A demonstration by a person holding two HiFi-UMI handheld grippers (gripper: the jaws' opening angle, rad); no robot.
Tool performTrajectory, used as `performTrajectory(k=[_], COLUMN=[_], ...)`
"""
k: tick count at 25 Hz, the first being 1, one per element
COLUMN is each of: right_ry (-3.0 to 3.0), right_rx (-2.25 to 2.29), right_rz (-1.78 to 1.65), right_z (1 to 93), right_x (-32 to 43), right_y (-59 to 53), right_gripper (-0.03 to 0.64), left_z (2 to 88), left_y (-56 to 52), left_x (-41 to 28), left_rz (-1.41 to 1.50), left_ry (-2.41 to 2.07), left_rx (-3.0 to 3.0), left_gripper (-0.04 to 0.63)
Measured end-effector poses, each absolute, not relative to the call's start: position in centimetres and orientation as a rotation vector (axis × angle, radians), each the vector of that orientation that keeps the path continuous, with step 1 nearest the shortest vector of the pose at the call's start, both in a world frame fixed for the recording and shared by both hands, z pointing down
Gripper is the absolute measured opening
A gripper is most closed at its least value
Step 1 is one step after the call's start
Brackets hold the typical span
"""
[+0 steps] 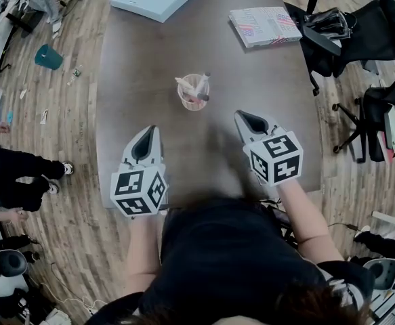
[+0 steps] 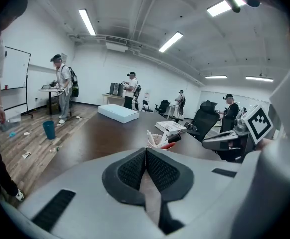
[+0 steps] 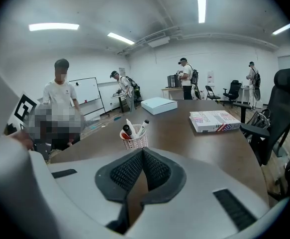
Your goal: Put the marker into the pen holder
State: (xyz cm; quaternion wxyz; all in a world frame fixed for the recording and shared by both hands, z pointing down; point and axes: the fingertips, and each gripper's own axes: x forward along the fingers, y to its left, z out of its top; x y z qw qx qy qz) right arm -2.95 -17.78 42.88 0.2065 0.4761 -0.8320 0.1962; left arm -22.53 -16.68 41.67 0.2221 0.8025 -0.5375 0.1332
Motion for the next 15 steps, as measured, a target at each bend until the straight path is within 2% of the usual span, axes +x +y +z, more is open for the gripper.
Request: performTrajectory(k=[15], right_ry=[-2.305], right_rx=[1.348], right_rz=[0.585], right_z=[43.41], right_x=[-2.83], right_y=[-17.41], right_gripper=[0.017], left_z=[41.98], left_y=[-16.44], left_x=[-22.31], left_rz=[0.384], left_ry=[-1.461], left_rx=[2.223], left_gripper=[0.028])
